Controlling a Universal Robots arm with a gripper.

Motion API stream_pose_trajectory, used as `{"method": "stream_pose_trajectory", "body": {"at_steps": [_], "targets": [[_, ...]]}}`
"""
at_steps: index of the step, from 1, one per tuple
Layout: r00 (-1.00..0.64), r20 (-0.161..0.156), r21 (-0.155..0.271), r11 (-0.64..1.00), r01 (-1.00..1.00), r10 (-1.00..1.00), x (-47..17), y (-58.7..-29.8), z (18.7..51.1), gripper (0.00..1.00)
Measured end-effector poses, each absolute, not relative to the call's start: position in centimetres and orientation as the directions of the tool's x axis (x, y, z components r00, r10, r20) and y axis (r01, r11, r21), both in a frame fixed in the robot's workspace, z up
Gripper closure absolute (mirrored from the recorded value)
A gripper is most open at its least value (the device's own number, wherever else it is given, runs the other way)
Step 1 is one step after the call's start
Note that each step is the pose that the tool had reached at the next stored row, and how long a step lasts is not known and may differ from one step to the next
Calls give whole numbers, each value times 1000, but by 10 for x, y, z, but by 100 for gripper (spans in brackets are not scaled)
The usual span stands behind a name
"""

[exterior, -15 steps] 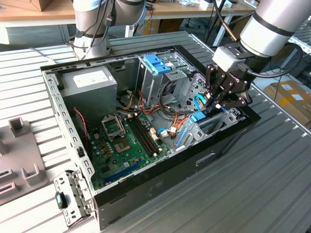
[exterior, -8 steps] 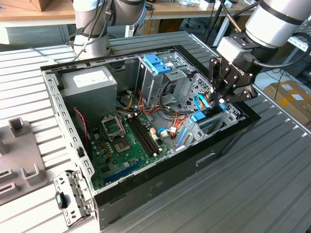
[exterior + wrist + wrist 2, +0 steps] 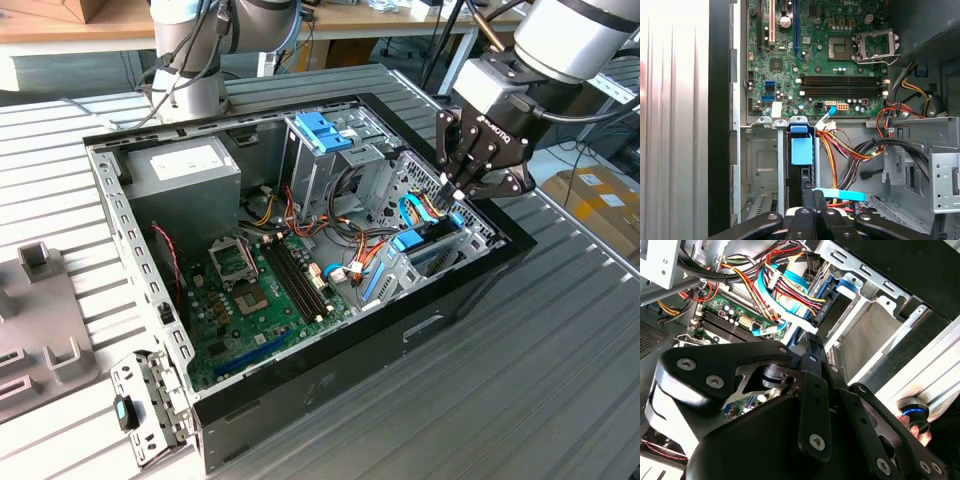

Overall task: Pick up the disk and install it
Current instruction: 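Insert the second disk wire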

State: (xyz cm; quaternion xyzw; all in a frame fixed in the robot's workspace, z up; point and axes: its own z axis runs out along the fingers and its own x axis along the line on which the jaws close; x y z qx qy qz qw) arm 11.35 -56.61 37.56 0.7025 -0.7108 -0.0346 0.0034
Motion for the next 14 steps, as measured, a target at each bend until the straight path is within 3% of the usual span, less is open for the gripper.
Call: {"method": "stream_pose_trajectory", "body": {"at_steps": [14], "targets": [[-15, -48, 89, 10, -996, -999, 120, -568, 360, 89]]}}
